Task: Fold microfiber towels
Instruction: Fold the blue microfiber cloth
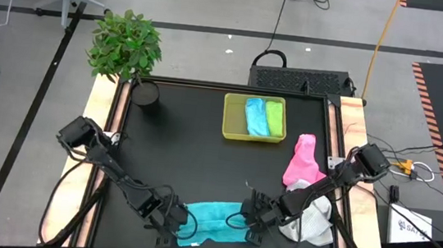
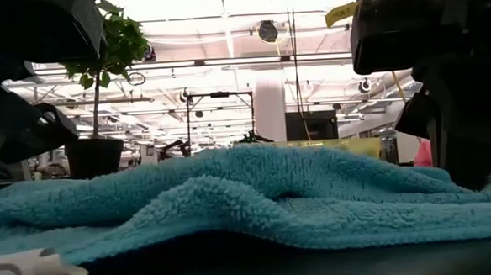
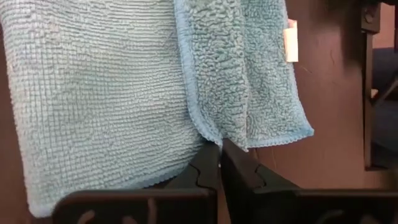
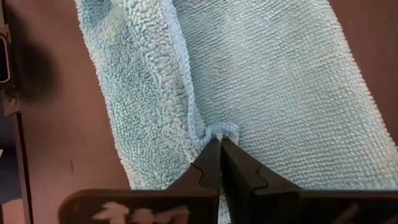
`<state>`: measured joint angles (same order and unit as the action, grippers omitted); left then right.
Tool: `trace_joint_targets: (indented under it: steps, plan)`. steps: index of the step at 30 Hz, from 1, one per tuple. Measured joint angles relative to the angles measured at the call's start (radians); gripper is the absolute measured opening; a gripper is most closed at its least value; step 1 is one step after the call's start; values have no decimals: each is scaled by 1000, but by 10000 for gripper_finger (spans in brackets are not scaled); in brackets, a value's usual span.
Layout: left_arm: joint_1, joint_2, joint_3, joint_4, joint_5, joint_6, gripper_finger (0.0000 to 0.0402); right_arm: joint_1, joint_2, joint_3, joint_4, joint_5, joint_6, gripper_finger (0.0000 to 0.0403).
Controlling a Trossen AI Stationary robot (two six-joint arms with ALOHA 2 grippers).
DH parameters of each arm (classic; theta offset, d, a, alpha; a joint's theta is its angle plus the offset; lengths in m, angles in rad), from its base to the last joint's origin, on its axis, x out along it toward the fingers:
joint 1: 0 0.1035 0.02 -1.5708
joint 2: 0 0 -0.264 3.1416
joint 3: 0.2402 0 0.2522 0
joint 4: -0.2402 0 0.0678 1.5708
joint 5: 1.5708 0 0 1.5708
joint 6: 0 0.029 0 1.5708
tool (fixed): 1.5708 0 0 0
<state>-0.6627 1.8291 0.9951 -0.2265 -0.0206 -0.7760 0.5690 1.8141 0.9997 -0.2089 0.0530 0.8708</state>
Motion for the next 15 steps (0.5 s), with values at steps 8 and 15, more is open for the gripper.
trace_joint_targets:
  steps: [8, 15]
  plan:
    - [-7, -7, -1, -25, -4, 32, 71, 46, -26, 0, -11, -46, 59, 0]
    - [-34, -40, -5, -84, 28, -5, 87, 81, -33, 4, -20, -115, 116, 6]
